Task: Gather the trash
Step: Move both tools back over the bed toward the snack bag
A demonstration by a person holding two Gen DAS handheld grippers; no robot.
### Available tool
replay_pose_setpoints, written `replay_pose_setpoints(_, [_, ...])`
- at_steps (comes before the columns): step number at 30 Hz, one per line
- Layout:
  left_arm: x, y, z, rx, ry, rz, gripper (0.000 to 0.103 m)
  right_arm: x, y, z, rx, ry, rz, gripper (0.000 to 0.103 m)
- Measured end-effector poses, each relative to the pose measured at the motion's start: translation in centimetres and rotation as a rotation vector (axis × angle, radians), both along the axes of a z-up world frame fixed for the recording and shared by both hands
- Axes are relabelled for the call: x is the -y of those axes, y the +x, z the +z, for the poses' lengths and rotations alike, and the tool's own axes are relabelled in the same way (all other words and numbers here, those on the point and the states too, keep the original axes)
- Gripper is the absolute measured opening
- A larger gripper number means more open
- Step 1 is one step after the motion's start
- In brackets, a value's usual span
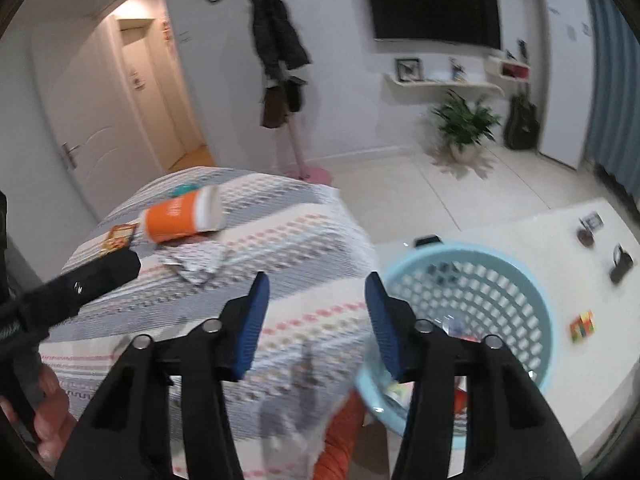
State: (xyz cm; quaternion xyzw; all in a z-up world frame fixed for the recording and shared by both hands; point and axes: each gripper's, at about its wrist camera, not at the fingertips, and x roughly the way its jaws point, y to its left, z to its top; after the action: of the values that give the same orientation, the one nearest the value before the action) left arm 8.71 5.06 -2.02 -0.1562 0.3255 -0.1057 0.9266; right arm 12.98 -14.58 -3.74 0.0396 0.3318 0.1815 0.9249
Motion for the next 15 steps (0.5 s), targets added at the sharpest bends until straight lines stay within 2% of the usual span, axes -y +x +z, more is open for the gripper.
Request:
replay_pose_setpoints(7, [-8.4,-1.8,0.6,-0.007,0.017,0.202,0.061,-7.2,0.5,0.3,0.024,-0.032,0.153,0.045])
replay_pose_setpoints(11, [-13.0,-2.1,-0.2,-0.067,0.030,0.304,0.061,-10.9,1.6,-0.6,0.021,-0.068,0.210,0.045])
replay_pose_setpoints(15, [-16.6,-1.8,-1.3,-0.109,0.066,0.389,0.073,-13.5,2.9,-2.2,0.014,-0.115,0.234,0.045])
